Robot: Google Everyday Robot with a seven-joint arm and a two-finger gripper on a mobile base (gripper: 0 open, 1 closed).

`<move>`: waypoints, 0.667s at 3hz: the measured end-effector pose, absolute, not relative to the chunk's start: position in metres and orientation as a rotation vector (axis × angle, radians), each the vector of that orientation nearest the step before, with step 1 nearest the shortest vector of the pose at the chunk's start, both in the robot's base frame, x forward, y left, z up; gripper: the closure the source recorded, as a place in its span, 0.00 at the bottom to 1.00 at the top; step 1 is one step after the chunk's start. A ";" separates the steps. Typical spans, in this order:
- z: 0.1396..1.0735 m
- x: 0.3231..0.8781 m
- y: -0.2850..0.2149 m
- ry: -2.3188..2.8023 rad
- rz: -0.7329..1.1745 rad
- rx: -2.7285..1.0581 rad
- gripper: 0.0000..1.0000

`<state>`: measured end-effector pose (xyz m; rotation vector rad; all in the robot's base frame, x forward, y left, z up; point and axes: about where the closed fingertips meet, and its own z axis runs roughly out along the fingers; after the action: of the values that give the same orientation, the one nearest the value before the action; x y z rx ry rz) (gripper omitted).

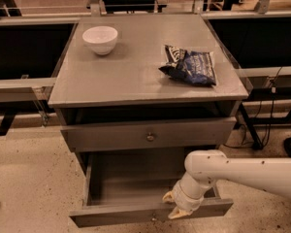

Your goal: Open middle drawer

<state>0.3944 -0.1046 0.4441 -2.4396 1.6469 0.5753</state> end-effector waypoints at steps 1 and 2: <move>0.446 0.395 -0.105 1.642 0.582 -2.442 0.11; 0.446 0.395 -0.105 1.642 0.582 -2.442 0.00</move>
Offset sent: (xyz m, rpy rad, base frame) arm -0.0003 -0.0004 0.0020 0.0025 0.0034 0.0039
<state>0.3946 -0.1051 0.4461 -2.4419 1.6421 0.5821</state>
